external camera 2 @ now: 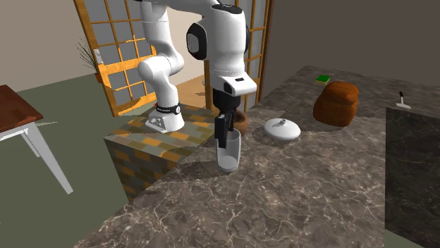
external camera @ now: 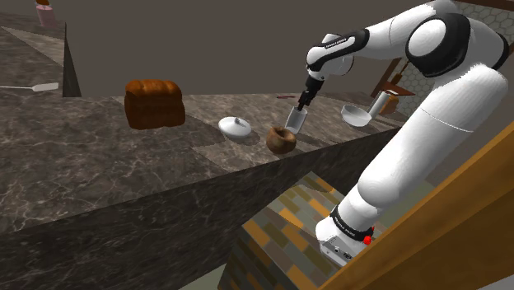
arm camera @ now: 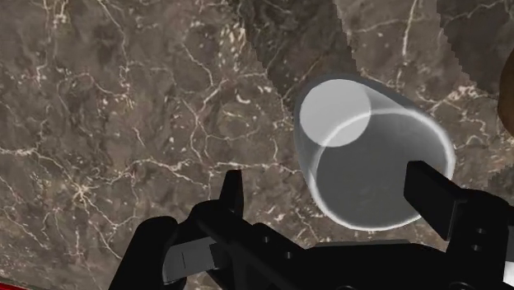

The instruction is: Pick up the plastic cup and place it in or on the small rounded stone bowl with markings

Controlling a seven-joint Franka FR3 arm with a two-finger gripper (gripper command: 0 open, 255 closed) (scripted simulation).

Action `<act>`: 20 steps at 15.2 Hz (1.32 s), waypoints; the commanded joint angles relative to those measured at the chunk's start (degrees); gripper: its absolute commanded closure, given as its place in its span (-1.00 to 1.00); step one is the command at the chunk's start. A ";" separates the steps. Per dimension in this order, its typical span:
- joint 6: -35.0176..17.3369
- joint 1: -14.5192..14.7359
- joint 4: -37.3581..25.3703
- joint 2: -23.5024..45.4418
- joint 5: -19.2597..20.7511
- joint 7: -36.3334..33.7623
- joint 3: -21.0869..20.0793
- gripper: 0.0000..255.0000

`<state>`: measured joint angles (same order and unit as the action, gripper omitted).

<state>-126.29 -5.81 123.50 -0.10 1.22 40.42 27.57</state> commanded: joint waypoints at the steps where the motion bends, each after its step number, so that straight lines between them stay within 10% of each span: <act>1: -1.57 -0.13 0.17 1.50 -0.81 0.79 0.13 -1.00; 13: -4.91 -0.32 1.54 3.72 -2.16 1.76 0.13 -1.00; 14: -4.92 -0.32 1.56 3.72 -2.16 1.76 0.13 1.00; 20: -4.92 -0.32 1.55 3.73 -2.17 1.77 0.13 1.00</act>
<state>-131.17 -6.12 125.06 3.59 -0.95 42.20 27.69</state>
